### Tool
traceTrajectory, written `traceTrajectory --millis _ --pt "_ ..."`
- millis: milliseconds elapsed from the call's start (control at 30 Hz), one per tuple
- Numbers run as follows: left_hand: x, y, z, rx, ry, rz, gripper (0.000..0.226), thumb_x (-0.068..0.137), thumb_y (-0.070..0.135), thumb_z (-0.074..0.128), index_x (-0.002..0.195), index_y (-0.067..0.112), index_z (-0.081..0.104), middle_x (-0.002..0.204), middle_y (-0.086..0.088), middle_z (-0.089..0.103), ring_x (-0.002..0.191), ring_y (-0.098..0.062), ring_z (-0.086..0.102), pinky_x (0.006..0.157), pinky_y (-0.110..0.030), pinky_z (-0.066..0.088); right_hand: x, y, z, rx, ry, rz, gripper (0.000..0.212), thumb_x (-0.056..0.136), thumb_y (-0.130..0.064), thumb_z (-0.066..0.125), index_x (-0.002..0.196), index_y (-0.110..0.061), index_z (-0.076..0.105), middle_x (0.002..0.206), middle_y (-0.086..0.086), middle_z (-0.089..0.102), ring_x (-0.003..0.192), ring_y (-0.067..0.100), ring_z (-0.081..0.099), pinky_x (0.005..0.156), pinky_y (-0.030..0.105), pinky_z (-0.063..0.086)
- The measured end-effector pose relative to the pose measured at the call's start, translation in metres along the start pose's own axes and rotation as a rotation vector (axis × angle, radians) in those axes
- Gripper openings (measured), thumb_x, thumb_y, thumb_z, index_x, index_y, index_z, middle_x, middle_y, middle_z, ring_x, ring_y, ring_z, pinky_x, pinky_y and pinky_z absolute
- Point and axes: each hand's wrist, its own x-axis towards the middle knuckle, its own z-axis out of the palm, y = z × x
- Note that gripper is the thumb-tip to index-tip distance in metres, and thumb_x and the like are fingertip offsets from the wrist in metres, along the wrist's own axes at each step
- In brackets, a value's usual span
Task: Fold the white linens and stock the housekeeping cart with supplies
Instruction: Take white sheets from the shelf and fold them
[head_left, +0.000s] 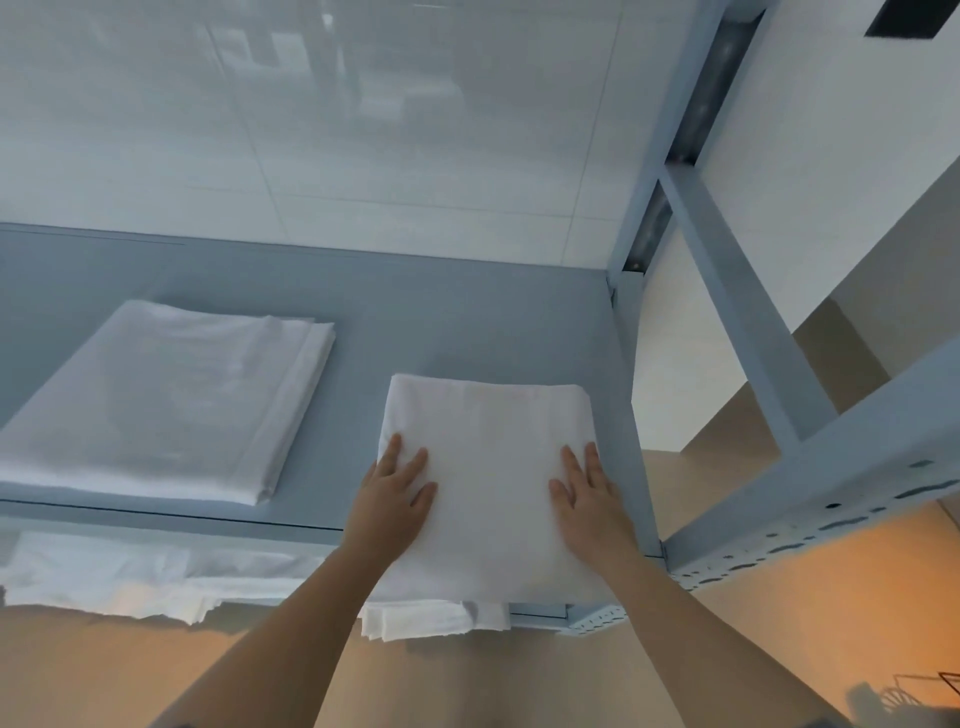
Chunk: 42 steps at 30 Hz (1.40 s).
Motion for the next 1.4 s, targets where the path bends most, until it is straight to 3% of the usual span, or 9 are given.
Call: traceTrajectory --millis 167,333,467,600,833,933,1033,1200,1400 --pt "-0.031 -0.018 -0.015 -0.123 0.027 -0.065 0.048 0.092 0.032 0.060 0.139 0.029 0.049 0.159 0.006 0.014 0.133 -0.028 0.042 0.107 -0.039 0.037 -0.021 -0.015 0.020 0.044 0.028 -0.007 0.055 0.100 -0.050 0.029 0.150 -0.043 0.008 0.159 -0.017 -0.013 0.145 0.023 0.010 0.114 0.039 0.022" --pt "-0.030 -0.026 -0.028 -0.092 -0.049 -0.080 0.054 0.095 0.035 0.054 0.146 0.033 0.035 0.161 0.005 0.004 0.129 -0.027 0.044 0.109 -0.034 0.029 -0.030 -0.030 0.022 0.125 0.071 0.086 0.059 0.097 -0.053 0.036 0.150 -0.044 0.011 0.160 -0.014 -0.006 0.144 0.026 0.014 0.112 0.045 0.027" --pt "-0.026 -0.025 -0.033 -0.155 -0.093 -0.150 0.056 0.093 0.039 0.056 0.144 0.042 0.033 0.160 0.005 -0.005 0.132 -0.022 0.041 0.104 -0.033 0.035 -0.034 -0.033 0.022 0.167 0.109 0.204 0.067 0.093 -0.060 0.039 0.150 -0.043 0.008 0.160 -0.002 0.007 0.141 0.033 0.019 0.110 0.049 0.027" --pt "-0.021 -0.028 -0.040 -0.230 -0.146 -0.223 0.054 0.092 0.036 0.058 0.141 0.045 0.037 0.155 -0.011 0.011 0.133 -0.031 0.038 0.110 -0.036 0.029 -0.031 -0.032 0.021 0.200 0.084 0.215 0.067 0.093 -0.059 0.041 0.151 -0.043 0.009 0.157 0.005 0.017 0.140 0.033 0.024 0.111 0.045 0.026" --pt "-0.021 -0.026 -0.052 -0.311 -0.278 -0.280 0.055 0.092 0.033 0.059 0.141 0.045 0.037 0.134 -0.012 0.036 0.119 -0.033 0.047 0.107 -0.039 0.037 -0.045 -0.023 0.020 0.285 0.039 0.276 0.069 0.090 -0.058 0.046 0.149 -0.047 0.011 0.140 0.013 0.029 0.122 0.030 0.045 0.103 0.034 0.033" --pt "-0.029 -0.025 -0.054 -0.379 -0.315 -0.271 0.056 0.092 0.028 0.060 0.141 0.045 0.038 0.141 -0.010 0.041 0.123 -0.032 0.048 0.107 -0.042 0.038 -0.054 -0.018 0.018 0.363 0.044 0.287 0.069 0.089 -0.053 0.052 0.148 -0.047 0.016 0.144 0.012 0.031 0.126 0.028 0.043 0.103 0.034 0.035" --pt "-0.039 -0.021 -0.055 -0.460 -0.310 -0.294 0.052 0.093 0.027 0.059 0.137 0.048 0.042 0.143 -0.004 0.043 0.122 -0.028 0.048 0.106 -0.042 0.040 -0.067 -0.014 0.019 0.404 0.046 0.245 0.070 0.091 -0.047 0.055 0.150 -0.041 0.019 0.152 0.000 0.035 0.137 0.025 0.035 0.106 0.033 0.032" --pt "-0.055 -0.014 -0.052 -0.517 -0.261 -0.297 0.052 0.092 0.023 0.061 0.136 0.046 0.046 0.144 -0.002 0.045 0.123 -0.025 0.048 0.106 -0.037 0.040 -0.079 -0.007 0.014 0.563 0.091 0.213 0.065 0.090 -0.035 0.062 0.146 -0.039 0.031 0.151 -0.010 0.036 0.136 0.018 0.038 0.107 0.030 0.032" --pt "-0.068 -0.001 -0.053 -0.481 -0.154 -0.288 0.049 0.091 0.019 0.061 0.135 0.038 0.052 0.141 -0.003 0.050 0.122 -0.024 0.050 0.104 -0.032 0.040 -0.084 -0.004 0.009 0.563 0.149 0.127 0.057 0.091 -0.024 0.061 0.143 -0.035 0.040 0.149 -0.008 0.040 0.134 0.017 0.039 0.107 0.028 0.032"
